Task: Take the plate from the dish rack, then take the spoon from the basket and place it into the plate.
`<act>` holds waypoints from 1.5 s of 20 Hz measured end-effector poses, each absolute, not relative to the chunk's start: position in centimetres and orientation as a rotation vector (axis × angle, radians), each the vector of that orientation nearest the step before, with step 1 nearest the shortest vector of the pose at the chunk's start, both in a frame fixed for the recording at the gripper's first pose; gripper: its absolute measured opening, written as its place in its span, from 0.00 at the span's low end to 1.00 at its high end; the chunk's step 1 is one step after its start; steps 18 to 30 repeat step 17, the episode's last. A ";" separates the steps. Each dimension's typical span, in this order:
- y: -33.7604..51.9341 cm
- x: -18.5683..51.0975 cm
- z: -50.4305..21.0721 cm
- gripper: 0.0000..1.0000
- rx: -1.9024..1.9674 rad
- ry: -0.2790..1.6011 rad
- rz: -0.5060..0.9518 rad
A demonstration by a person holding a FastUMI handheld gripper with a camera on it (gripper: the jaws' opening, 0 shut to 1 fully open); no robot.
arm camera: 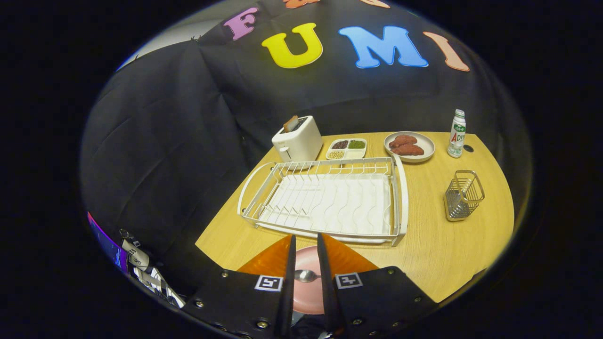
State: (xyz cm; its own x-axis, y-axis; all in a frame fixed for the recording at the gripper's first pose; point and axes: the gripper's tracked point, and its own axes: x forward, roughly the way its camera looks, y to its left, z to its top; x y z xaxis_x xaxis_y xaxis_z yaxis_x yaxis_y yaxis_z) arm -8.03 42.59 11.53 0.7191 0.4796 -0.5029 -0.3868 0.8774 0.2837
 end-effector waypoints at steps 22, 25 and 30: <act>25.7 -4.5 35.1 0.26 0.068 -0.030 0.194; 25.7 -4.5 35.1 0.26 0.068 -0.030 0.194; 25.7 -4.5 35.1 0.26 0.068 -0.030 0.194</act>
